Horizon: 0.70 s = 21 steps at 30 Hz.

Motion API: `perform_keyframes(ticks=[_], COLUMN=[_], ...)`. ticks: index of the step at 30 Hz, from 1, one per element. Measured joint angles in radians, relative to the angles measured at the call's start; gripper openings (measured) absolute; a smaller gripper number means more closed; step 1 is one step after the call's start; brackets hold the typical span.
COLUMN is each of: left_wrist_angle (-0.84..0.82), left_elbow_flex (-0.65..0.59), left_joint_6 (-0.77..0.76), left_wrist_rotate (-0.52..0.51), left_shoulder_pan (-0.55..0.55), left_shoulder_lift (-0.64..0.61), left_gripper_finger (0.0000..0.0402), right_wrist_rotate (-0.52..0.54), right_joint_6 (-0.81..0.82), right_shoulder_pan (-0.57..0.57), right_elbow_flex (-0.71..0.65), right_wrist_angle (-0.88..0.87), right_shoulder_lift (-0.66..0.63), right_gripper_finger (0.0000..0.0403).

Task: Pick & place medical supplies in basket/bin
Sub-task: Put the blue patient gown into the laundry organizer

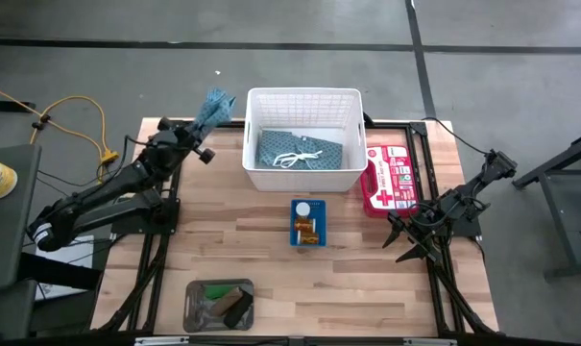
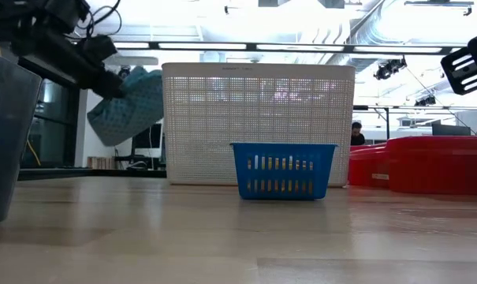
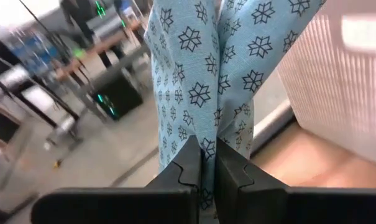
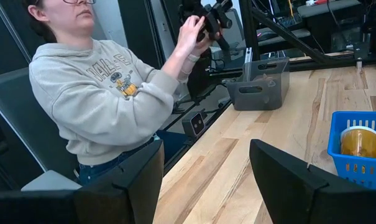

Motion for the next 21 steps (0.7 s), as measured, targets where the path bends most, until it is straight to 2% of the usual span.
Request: perform_keyframes(ticks=[5, 10, 21], left_wrist_angle=[0.164, 0.182, 0.183], left_elbow_flex=[0.005, 0.079, 0.369], left_joint_6=[0.122, 0.138, 0.227], left_wrist_rotate=[0.028, 0.052, 0.055], left_shoulder_pan=[0.0, 0.0, -0.074], left_shoulder_lift=[0.004, 0.058, 0.352], left_gripper_finger=[0.0008, 0.0008, 0.0008], right_wrist_rotate=[0.0, 0.0, 0.0], right_joint_6=[0.0, 0.0, 0.0], right_shoulder_pan=[0.0, 0.0, 0.0], right_elbow_flex=[0.0, 0.0, 0.0], right_wrist_angle=[0.0, 0.0, 0.0], right_shoulder_lift=[0.0, 0.0, 0.0], right_gripper_finger=[0.0226, 0.0226, 0.0226])
